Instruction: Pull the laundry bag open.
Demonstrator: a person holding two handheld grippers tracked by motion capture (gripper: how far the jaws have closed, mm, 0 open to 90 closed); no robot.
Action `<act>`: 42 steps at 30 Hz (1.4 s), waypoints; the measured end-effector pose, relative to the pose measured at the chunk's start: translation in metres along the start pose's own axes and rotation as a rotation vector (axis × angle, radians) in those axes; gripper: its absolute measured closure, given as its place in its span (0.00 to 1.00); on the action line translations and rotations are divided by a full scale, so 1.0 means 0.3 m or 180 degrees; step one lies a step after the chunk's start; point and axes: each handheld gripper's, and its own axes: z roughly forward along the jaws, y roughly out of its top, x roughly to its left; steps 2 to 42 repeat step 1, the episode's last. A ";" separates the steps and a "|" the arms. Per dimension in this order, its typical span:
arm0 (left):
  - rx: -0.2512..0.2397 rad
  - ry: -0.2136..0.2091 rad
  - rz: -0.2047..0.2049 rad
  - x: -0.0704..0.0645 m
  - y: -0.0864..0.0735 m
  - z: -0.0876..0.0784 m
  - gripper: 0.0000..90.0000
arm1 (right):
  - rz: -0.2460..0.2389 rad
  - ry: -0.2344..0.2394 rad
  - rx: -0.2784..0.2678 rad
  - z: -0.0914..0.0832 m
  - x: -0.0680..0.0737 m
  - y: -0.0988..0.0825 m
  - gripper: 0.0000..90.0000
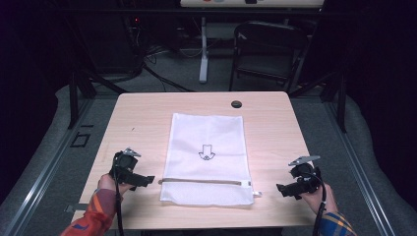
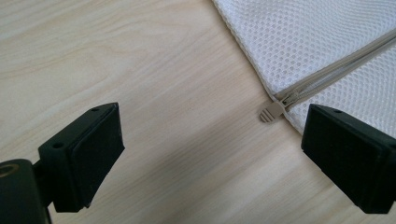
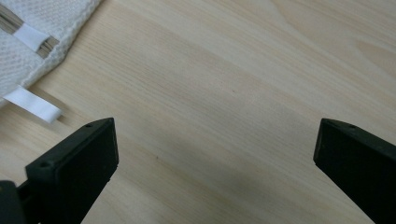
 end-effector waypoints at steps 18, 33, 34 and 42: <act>0.0034 0.0005 0.0004 0.004 0.000 0.005 0.05 | -0.0006 -0.0002 0.0008 0.003 -0.003 -0.002 0.00; 0.0034 0.0005 0.0004 0.004 0.000 0.005 0.05 | -0.0006 -0.0002 0.0008 0.003 -0.003 -0.002 0.00; 0.0034 0.0005 0.0004 0.004 0.000 0.005 0.05 | -0.0006 -0.0002 0.0008 0.003 -0.003 -0.002 0.00; 0.0034 0.0005 0.0004 0.004 0.000 0.005 0.05 | -0.0006 -0.0002 0.0008 0.003 -0.003 -0.002 0.00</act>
